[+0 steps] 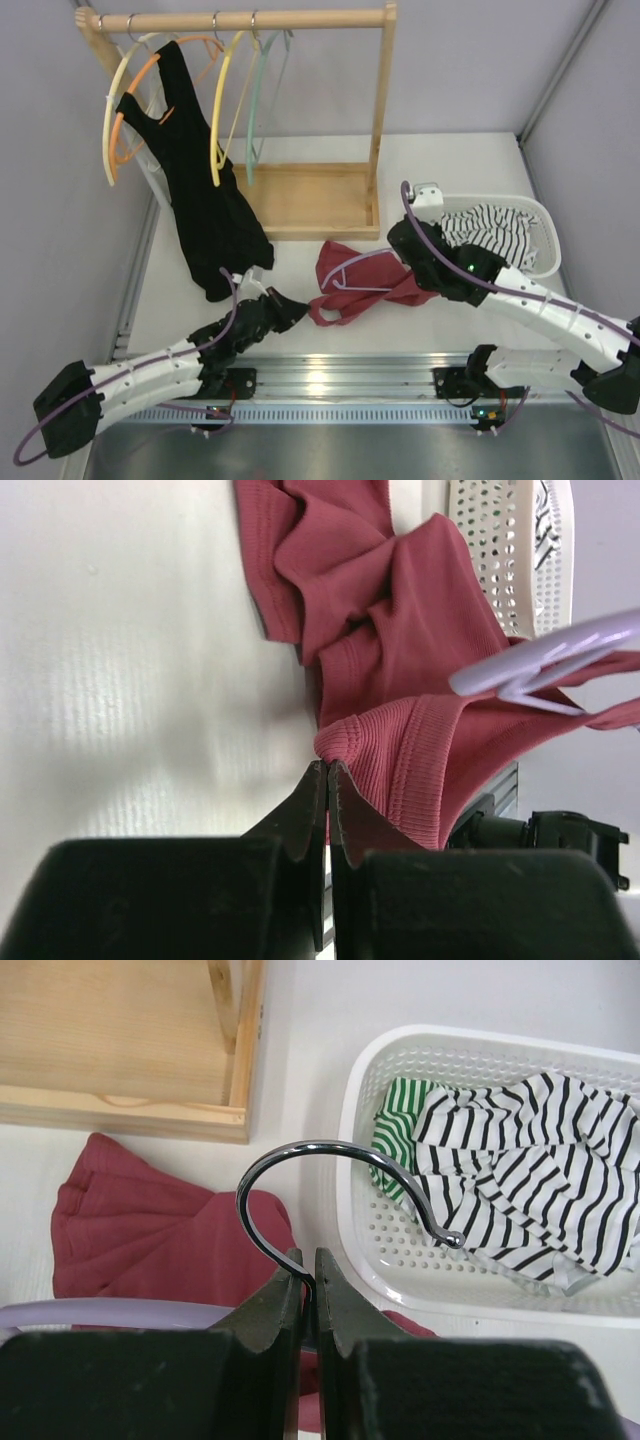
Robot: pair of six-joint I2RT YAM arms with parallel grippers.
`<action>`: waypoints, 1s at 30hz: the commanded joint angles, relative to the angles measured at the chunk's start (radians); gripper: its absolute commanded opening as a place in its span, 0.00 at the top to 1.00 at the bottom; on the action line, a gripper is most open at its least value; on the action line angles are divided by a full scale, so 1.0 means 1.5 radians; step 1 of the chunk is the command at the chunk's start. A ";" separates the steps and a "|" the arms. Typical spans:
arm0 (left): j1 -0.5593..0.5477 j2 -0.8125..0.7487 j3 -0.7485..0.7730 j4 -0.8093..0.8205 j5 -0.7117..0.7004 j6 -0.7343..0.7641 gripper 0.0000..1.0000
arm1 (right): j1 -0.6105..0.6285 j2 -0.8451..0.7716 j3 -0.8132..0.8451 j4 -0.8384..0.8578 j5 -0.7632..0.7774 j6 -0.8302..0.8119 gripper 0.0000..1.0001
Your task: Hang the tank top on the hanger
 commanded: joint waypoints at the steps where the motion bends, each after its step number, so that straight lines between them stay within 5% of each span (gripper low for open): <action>1: 0.042 -0.001 -0.010 -0.002 0.053 -0.002 1.00 | 0.012 -0.027 -0.006 0.032 0.014 -0.017 1.00; 14: 0.157 0.053 0.000 0.055 0.139 0.001 1.00 | 0.012 -0.056 -0.032 0.068 -0.006 -0.045 1.00; 30: 0.207 0.045 0.065 0.015 0.202 0.052 1.00 | 0.024 -0.038 -0.038 0.091 -0.017 -0.063 1.00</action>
